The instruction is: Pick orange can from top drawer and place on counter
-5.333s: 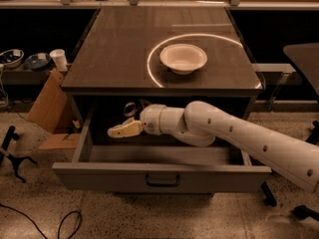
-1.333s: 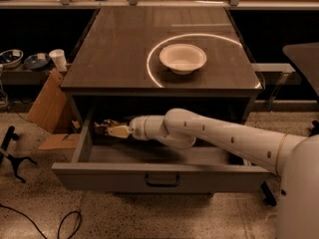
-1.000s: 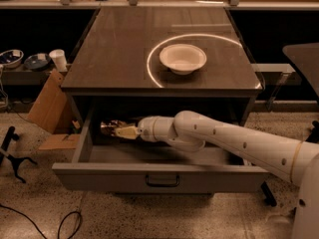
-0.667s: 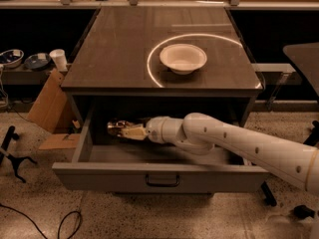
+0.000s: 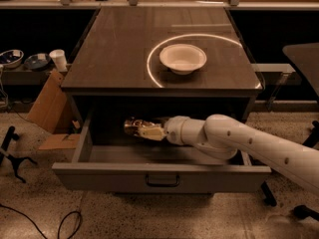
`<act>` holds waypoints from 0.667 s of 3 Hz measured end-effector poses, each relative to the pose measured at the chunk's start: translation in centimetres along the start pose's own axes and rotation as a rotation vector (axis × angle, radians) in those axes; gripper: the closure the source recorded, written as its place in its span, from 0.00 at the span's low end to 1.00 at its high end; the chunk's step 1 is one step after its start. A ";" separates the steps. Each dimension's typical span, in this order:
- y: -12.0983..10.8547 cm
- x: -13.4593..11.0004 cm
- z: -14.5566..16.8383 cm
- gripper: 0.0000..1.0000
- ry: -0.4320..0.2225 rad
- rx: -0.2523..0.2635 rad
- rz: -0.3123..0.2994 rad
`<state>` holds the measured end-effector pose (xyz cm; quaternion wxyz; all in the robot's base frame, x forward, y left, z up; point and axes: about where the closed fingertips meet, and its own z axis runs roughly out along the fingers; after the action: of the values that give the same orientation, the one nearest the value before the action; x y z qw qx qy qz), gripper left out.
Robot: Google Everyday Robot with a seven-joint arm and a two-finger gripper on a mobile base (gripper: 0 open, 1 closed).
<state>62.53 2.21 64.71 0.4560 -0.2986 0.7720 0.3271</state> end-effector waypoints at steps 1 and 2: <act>-0.3 -1.4 -3.6 1.00 -0.006 0.004 -0.037; 0.4 -3.6 -6.5 1.00 -0.006 -0.018 -0.098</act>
Offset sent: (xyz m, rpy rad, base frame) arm -0.0361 -0.0641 0.0986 -0.0676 -0.1315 0.1023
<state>60.39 -1.97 70.46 0.4710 -0.3394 0.7520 0.3121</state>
